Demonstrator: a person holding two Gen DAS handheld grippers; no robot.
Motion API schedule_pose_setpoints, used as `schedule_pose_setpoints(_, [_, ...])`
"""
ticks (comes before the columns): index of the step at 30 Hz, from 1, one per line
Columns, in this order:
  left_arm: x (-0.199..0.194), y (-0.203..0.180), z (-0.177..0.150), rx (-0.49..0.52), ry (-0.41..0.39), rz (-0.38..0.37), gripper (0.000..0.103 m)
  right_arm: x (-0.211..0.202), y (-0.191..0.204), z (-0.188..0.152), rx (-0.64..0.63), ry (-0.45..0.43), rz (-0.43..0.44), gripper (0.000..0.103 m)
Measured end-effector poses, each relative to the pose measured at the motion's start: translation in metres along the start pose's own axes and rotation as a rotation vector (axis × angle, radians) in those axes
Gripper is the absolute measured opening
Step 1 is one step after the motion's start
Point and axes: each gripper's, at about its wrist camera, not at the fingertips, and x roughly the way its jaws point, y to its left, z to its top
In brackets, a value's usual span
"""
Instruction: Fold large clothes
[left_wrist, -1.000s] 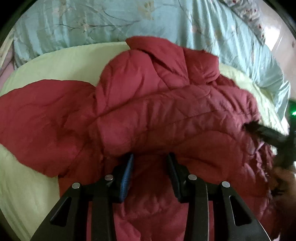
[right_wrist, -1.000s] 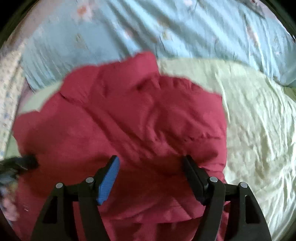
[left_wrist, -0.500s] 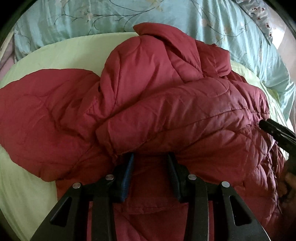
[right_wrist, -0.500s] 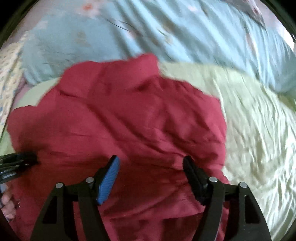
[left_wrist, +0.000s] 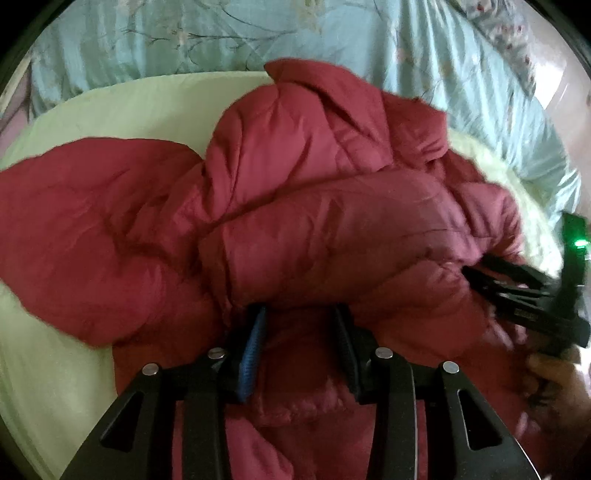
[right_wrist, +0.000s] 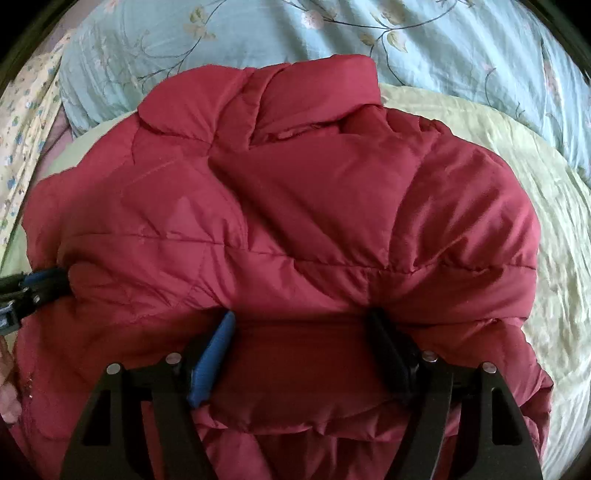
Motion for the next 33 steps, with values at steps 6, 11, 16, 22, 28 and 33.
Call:
schedule_pose_setpoints(6, [-0.048, 0.033, -0.016, -0.112, -0.065, -0.054, 0.054, -0.044, -0.005, 0.0, 0.068, -0.075, 0.083, 0.076])
schedule_pose_setpoints(11, [-0.087, 0.067, -0.031, -0.201, -0.135, -0.033, 0.068, -0.085, 0.01, -0.009, 0.033, -0.124, 0.152, 0.076])
schedule_pose_setpoints(16, [-0.107, 0.094, -0.042, -0.261, -0.154, 0.0, 0.07, -0.1, 0.013, -0.022, 0.042, -0.103, 0.194, 0.076])
schedule_pose_setpoints(22, [-0.115, 0.132, -0.049, -0.358, -0.157, 0.036, 0.072, -0.109, 0.007, -0.039, 0.08, -0.074, 0.218, 0.076])
schedule_pose_setpoints(28, [-0.118, 0.198, -0.048, -0.544, -0.171, 0.075, 0.074, -0.123, 0.006, -0.051, 0.072, -0.078, 0.234, 0.076])
schedule_pose_setpoints(33, [-0.12, 0.262, -0.042, -0.703, -0.213, 0.108, 0.075, -0.134, 0.01, -0.057, 0.067, -0.086, 0.248, 0.076])
